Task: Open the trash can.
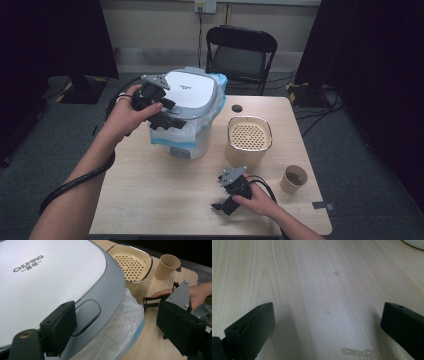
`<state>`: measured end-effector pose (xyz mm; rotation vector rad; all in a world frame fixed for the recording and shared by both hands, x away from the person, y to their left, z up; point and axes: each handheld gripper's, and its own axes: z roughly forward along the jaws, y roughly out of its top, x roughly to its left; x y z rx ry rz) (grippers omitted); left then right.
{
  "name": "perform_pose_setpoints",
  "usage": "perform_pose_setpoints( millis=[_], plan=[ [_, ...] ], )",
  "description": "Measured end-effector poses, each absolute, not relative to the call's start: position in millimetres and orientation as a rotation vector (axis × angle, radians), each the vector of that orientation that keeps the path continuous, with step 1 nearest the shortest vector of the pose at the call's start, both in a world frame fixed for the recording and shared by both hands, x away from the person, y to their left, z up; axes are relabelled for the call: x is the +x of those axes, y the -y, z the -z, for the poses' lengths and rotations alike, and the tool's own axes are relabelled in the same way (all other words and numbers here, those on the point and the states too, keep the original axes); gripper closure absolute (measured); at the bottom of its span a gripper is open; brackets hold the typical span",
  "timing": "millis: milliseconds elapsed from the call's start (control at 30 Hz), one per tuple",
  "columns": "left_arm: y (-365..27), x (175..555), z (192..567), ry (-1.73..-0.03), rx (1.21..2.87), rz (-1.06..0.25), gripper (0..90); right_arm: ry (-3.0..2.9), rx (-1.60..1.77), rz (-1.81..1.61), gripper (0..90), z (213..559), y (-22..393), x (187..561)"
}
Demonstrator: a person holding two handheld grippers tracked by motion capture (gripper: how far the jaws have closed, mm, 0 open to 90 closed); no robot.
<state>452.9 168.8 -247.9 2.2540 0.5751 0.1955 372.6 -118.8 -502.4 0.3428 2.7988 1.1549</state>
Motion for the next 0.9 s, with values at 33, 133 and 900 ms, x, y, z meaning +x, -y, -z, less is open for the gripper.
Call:
perform_pose_setpoints(
  millis=[33, 133, 900],
  plan=[
    [-168.7, 453.2, 248.5, -0.582, 2.239, -0.193, 16.0, -2.798, 0.342, -1.156, 0.0, 502.4, 118.8, 372.7],
    [-169.9, 453.7, 248.7, -0.586, 2.235, -0.187, 15.9, -2.798, 0.341, -1.156, 0.0, 502.4, 118.8, 372.7],
    [-170.7, 453.7, 250.4, -0.572, 2.23, -0.175, 15.4, -2.798, 0.342, -1.156, 0.0, 502.4, 118.8, 372.7]
  ],
)
